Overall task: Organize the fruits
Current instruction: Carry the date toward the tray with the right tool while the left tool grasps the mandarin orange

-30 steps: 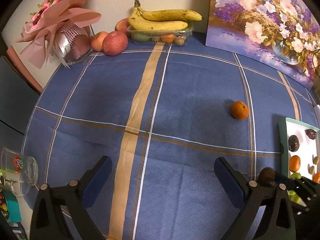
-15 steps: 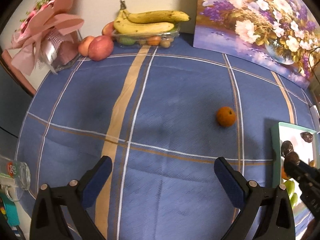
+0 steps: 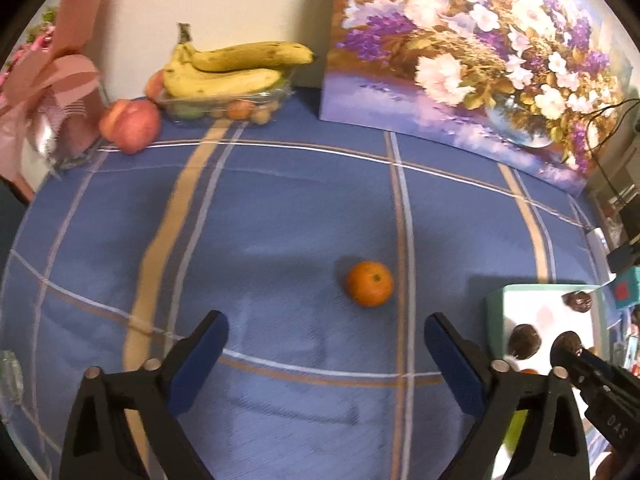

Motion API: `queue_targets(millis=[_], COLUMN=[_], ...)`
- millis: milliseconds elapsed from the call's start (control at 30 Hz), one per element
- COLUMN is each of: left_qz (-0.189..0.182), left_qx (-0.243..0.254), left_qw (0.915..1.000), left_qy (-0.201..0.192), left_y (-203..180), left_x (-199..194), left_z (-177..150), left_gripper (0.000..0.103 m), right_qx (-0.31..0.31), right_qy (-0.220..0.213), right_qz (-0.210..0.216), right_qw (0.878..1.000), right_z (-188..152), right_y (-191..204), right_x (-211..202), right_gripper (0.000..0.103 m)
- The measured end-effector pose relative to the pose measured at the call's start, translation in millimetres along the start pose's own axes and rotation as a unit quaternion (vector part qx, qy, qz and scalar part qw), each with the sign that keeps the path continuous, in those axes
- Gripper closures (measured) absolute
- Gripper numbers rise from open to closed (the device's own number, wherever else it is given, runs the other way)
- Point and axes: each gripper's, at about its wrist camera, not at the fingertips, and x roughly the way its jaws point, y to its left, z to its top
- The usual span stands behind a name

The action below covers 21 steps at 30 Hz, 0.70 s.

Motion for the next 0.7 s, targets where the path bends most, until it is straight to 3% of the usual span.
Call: queue_targets(millis=[167, 433, 667, 700], left_qz=[-0.028, -0.032, -0.037, -0.039], left_qx=[-0.003, -0.022, -0.024, -0.023], left_qw=[0.9996, 0.9991, 0.9988, 0.9987], left_qy=[0.004, 0.019, 0.022, 0.023], left_y=[-12, -15, -16, -17], left_x=[19, 49, 63, 64], left_z=[8, 17, 21, 21], left_gripper=[0.019, 0.045, 0.054, 0.062], right_qx=[0.023, 0.045, 0.053, 0.053], right_qy=[-0.006, -0.007, -0.006, -0.005], right_qz=[-0.001, 0.002, 0.005, 0.005], right_qw=[1.0, 0.999, 0.999, 0.999], right_z=[4, 5, 7, 7], right_y=[-18, -39, -48, -49], right_x=[-5, -7, -6, -6], right_gripper=[0.066, 0.066, 0.066, 0.066])
